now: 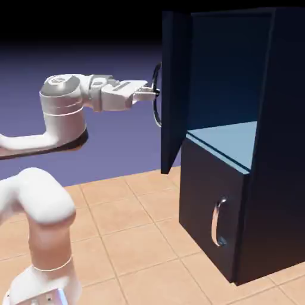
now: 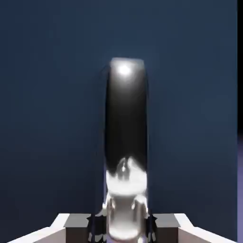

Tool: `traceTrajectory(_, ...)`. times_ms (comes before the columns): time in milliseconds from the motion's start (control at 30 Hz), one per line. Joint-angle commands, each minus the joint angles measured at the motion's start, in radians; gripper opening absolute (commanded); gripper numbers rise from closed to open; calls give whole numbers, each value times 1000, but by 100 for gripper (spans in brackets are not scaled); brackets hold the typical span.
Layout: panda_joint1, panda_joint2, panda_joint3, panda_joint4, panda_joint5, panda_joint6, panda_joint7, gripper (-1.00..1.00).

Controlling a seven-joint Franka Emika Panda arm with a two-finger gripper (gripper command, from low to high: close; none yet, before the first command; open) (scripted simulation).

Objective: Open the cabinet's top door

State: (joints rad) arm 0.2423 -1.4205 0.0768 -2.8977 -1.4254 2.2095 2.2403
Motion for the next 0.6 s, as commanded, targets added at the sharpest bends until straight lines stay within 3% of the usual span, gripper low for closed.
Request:
traceTrajectory(0,0,0,36,2,33,-31,0,-100)
traceTrajectory(300,-32,64,363,88,315,-309,24,-100)
traceTrajectory(567,-177,200,652,282,535,-587,61,-100)
